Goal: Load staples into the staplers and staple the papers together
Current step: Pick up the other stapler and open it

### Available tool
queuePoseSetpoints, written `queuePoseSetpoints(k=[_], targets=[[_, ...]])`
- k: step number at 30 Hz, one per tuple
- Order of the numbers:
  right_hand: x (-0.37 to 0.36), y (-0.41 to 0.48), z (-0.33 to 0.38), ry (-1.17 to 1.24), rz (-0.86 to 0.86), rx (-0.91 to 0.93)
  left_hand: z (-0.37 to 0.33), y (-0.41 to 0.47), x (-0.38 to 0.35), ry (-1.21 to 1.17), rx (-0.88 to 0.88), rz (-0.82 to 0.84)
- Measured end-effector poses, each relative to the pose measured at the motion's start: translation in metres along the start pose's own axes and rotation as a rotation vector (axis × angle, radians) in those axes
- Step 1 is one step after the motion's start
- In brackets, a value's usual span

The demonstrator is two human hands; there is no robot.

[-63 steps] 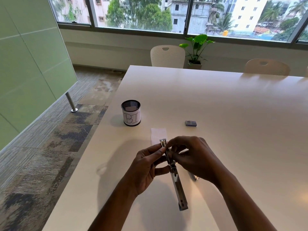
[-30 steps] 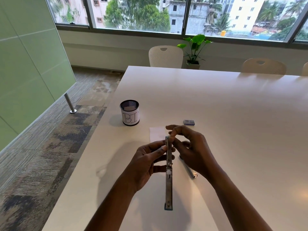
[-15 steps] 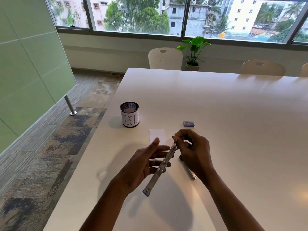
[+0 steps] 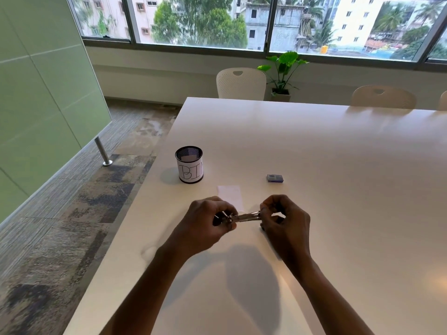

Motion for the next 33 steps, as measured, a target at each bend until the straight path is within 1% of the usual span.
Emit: queuePoseSetpoints(k=[6, 14, 19, 22, 29, 33], targets=[[-0.017, -0.007, -0.015, -0.078, 0.041, 0.037, 0.018, 0.005, -0.013, 0.063, -0.049, 0.084], [-0.047, -0.017, -0.023, -0.269, 0.124, 0.183, 0.063, -0.006, -0.030, 0.056, -0.027, 0.080], [-0.061, -0.018, -0.023, -0.433, 0.184, 0.230, 0.080, -0.007, -0.032, 0.061, 0.010, 0.071], [-0.063, -0.019, -0.020, -0.504, 0.183, 0.256, 0.087, -0.007, -0.034, 0.071, 0.041, 0.077], [-0.068, -0.022, -0.016, -0.684, 0.168, 0.331, 0.093, -0.005, -0.034, 0.129, 0.052, 0.072], [-0.069, -0.019, -0.019, -0.664, 0.159, 0.325, 0.093, -0.005, -0.034, 0.158, 0.038, 0.063]])
Point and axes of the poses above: each hand's wrist, its own y-axis towards the middle knuckle, its own x-axis out of the back of the hand, z = x × y, the point moved 9 cm from there along y, towards the middle knuckle, and after that the axes turned 13 degrees about -y, right-handed, at the moved point
